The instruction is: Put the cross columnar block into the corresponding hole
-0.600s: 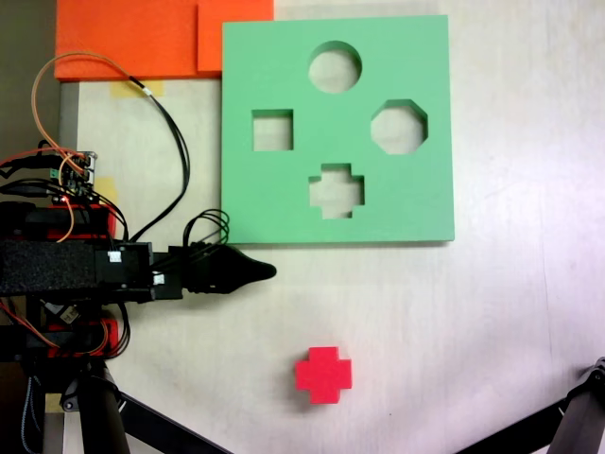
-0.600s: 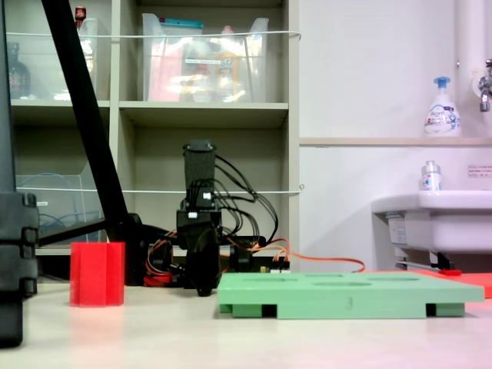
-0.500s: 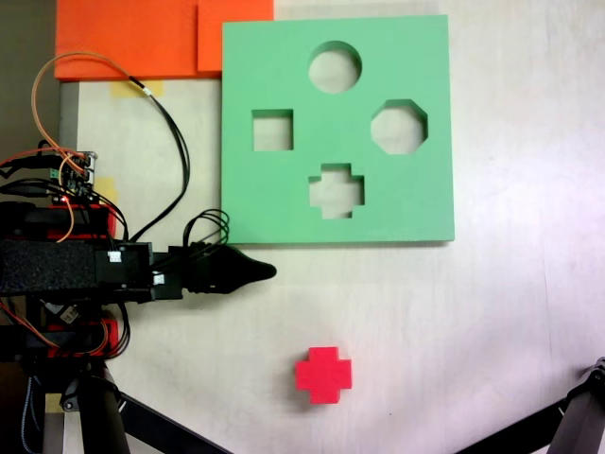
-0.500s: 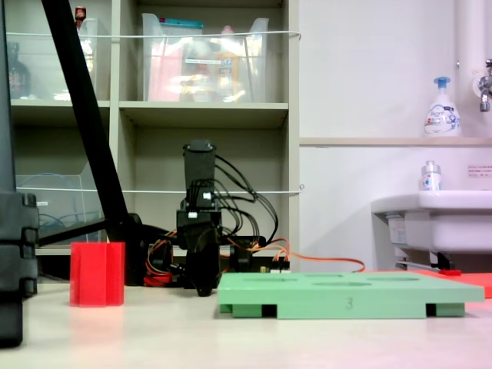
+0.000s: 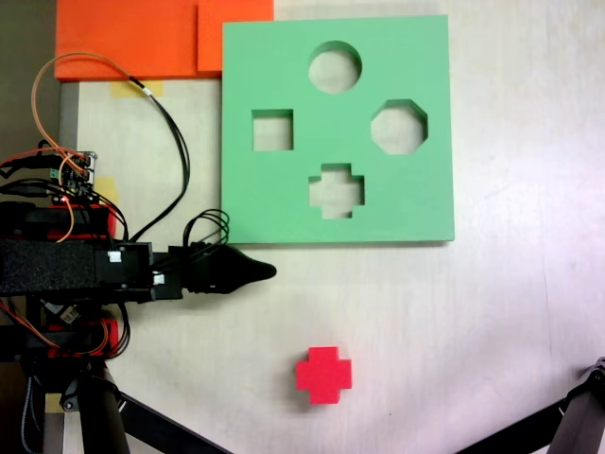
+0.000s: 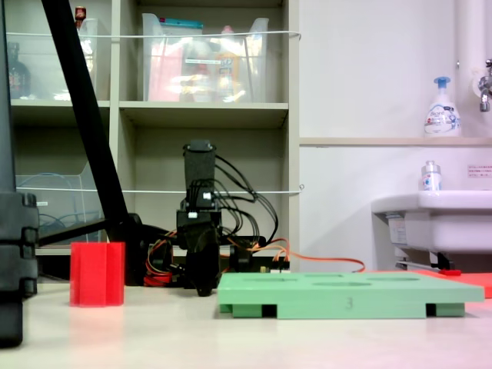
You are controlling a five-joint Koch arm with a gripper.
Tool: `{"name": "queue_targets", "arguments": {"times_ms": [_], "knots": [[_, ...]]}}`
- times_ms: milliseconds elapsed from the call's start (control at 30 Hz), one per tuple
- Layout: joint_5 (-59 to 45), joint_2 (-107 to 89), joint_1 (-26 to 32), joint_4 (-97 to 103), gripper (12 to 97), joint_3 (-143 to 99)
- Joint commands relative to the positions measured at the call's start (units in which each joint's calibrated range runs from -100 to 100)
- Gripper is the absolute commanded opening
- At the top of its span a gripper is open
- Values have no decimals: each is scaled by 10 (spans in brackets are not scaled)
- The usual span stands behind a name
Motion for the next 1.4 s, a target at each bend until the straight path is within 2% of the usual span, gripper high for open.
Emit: {"name": "queue_targets", "arguments": {"times_ms": [0, 267, 400, 600, 733, 833, 1000, 1167, 1300, 1367], "knots": [[-8, -4, 0, -59, 494, -14], [6, -4, -5, -59, 497, -14], [158, -4, -39, -56, 497, -14], [254, -4, -99, -67, 458, -14], [317, -4, -108, -254, 458, -14], [362, -4, -109, -519, 456, 118], [371, -4, -110, -774, 454, 287], [370, -4, -113, -914, 432, 469], [370, -4, -113, -949, 432, 556], [370, -4, -113, -949, 462, 616]]}}
